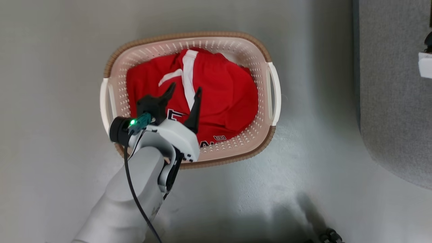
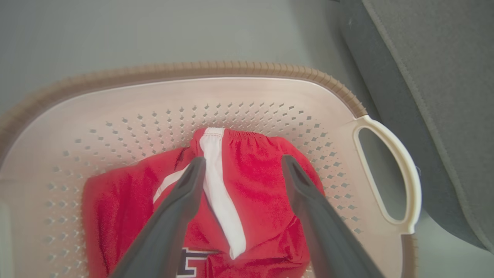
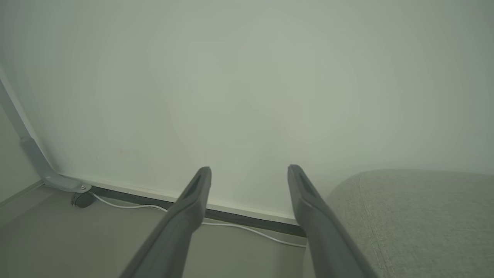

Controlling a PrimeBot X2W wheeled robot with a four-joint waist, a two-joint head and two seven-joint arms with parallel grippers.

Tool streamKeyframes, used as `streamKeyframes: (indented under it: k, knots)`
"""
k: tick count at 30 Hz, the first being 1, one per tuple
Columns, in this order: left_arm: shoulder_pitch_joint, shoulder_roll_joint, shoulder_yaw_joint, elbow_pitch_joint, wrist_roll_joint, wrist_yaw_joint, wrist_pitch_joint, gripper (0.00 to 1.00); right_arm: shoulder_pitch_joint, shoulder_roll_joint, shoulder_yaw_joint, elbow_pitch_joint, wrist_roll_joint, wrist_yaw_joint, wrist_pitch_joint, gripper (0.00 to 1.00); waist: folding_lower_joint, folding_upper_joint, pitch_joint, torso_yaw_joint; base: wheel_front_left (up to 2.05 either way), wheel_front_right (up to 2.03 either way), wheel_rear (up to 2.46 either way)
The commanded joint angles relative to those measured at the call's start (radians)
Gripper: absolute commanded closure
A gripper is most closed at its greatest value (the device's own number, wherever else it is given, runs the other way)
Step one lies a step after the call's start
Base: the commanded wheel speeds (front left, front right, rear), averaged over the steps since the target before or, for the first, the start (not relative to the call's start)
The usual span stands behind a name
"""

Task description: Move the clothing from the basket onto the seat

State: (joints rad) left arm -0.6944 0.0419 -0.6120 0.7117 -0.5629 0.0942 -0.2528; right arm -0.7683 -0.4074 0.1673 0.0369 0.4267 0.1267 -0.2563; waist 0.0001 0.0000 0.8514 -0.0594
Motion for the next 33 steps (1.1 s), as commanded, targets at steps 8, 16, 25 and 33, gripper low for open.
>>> streamKeyframes:
  k: [8, 16, 25, 33]
  knots:
    - [-0.124, 0.008, -0.074, 0.033, -0.105, -0.042, -0.009, 0.0, -0.02, -0.027, 0.03, -0.071, 0.018, 0.004, -0.006, 0.0, 0.0, 0.0, 0.116, -0.042, 0.0, 0.0, 0.0]
    - [-0.242, 0.008, -0.154, 0.069, -0.154, -0.037, -0.009, 0.0, -0.041, -0.001, 0.043, -0.084, 0.023, 0.004, -0.006, 0.0, 0.0, 0.0, 0.167, -0.076, 0.0, 0.0, 0.0]
    - [-0.342, 0.008, -0.227, 0.183, -0.167, 0.006, -0.009, 0.0, -0.046, 0.035, 0.05, -0.086, 0.039, 0.004, -0.006, 0.0, 0.0, 0.0, 0.204, -0.122, 0.0, 0.0, 0.0]
    - [-0.369, 0.008, -0.351, 0.328, -0.24, 0.027, 0.004, 0.0, -0.033, 0.056, 0.055, -0.069, 0.048, 0.004, -0.006, 0.0, 0.0, 0.0, 0.206, -0.143, 0.0, 0.0, 0.0]
